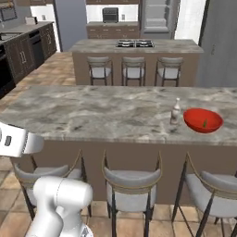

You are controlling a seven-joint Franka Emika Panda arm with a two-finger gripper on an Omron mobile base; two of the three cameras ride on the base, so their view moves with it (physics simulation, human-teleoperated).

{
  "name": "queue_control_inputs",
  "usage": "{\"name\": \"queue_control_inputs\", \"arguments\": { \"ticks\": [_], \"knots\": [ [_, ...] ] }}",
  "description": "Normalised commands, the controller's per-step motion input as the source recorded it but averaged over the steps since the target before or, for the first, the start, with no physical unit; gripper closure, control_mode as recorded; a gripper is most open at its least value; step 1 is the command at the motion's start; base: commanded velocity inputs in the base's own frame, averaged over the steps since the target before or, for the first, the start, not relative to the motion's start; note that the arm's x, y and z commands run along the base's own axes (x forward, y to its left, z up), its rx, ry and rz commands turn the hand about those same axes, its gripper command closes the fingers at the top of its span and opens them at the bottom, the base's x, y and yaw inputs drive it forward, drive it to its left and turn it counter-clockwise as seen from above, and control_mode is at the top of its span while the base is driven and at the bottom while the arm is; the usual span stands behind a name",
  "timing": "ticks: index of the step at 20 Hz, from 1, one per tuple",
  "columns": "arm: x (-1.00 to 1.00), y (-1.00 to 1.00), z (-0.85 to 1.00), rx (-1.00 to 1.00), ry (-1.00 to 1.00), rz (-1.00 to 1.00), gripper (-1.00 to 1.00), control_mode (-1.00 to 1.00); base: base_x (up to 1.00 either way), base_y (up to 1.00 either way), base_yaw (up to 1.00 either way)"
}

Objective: There is a bowl on the dining counter. Grab a lemon wedge from the fridge and place it in the bowl. Then get the liquor bottle and glass cup from the cabinet and place them next to the bowl.

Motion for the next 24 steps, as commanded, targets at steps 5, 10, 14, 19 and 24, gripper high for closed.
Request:
{"name": "queue_control_inputs", "arguments": {
  "ticks": [5,10,14,19,24],
  "knots": [
    [0.00,0.00,0.00,0.00,0.00,0.00,-1.00,1.00,-0.29,1.00,0.01],
    [0.00,0.00,0.00,0.00,0.00,0.00,-1.00,1.00,-0.24,1.00,0.02],
    [0.00,0.00,0.00,0.00,0.00,0.00,-1.00,1.00,-0.14,1.00,0.04],
    [0.00,0.00,0.00,0.00,0.00,0.00,-1.00,1.00,0.06,1.00,0.07],
    [0.00,0.00,0.00,0.00,0.00,0.00,-1.00,1.00,0.58,1.00,0.21]
  ]
}}
